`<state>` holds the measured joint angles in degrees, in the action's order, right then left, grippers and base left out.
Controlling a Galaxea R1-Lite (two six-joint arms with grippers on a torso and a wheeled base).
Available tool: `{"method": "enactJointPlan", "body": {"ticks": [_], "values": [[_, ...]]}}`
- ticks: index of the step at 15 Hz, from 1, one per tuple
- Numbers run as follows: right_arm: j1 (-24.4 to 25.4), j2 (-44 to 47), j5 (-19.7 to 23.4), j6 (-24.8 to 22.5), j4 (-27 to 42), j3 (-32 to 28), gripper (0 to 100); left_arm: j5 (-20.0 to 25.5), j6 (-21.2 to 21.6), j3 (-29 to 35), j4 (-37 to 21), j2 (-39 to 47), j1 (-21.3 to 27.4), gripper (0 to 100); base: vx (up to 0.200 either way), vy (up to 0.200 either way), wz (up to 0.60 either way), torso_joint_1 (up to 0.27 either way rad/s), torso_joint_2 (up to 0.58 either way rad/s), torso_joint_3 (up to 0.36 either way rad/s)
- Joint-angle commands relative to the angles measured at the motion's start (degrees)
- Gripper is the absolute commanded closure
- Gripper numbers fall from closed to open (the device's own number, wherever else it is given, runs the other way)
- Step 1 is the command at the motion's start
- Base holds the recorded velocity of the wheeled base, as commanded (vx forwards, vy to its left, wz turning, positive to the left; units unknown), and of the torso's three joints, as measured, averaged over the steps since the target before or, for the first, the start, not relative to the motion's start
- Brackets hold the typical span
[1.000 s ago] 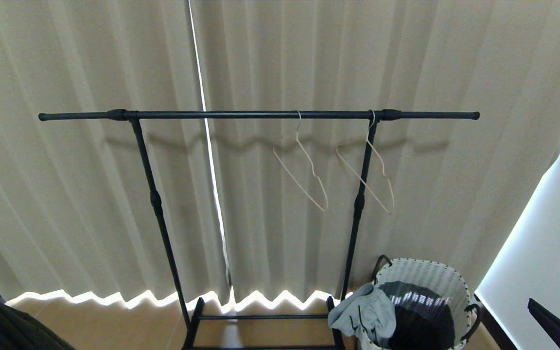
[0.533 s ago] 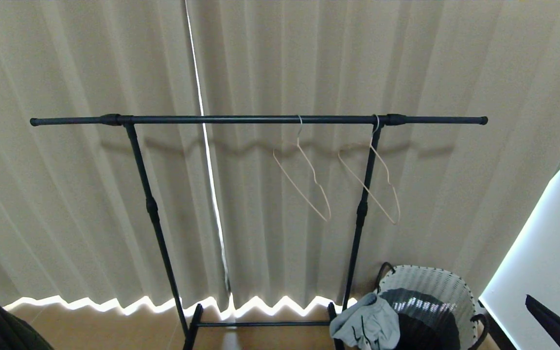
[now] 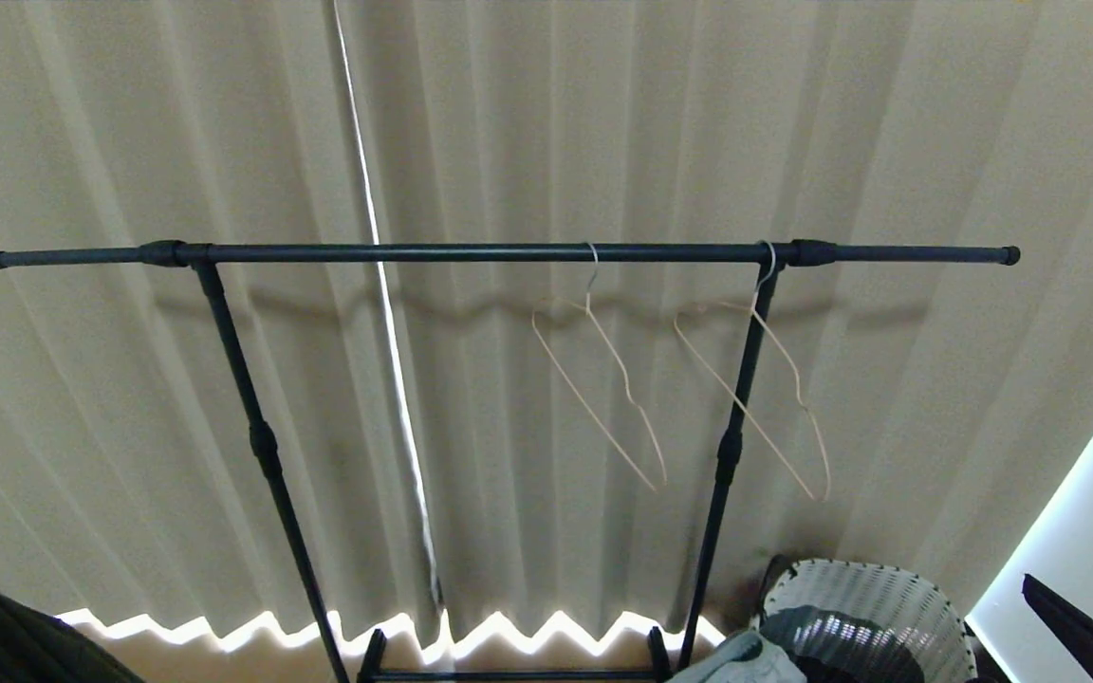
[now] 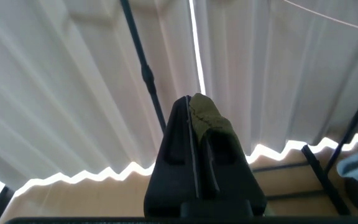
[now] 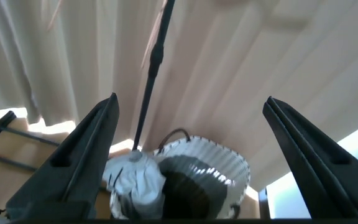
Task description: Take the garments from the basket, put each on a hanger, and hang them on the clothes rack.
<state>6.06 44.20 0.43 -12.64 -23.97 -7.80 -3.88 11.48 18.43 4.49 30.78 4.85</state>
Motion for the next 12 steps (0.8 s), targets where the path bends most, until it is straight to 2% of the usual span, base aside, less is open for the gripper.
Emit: {"method": "enactJointPlan", "body": {"ticks": [1,5,12], "values": [[-0.1,0.2,0.0,0.0,0.0,0.0,0,0.0,0.0,-0.2,0.0,-0.1,0.1,100,0.200,0.000,0.00,0.002,0.00,0.002],[-0.1,1.0,0.0,0.0,0.0,0.0,0,0.0,0.1,-0.5,0.3,-0.2,0.7,100,0.200,0.000,0.00,0.007,0.00,0.004],[0.0,1.3,0.6,0.1,0.1,0.1,0,-0.1,0.6,-1.3,0.2,-2.0,3.8,100,0.000,0.000,0.00,0.000,0.00,0.000]]}}
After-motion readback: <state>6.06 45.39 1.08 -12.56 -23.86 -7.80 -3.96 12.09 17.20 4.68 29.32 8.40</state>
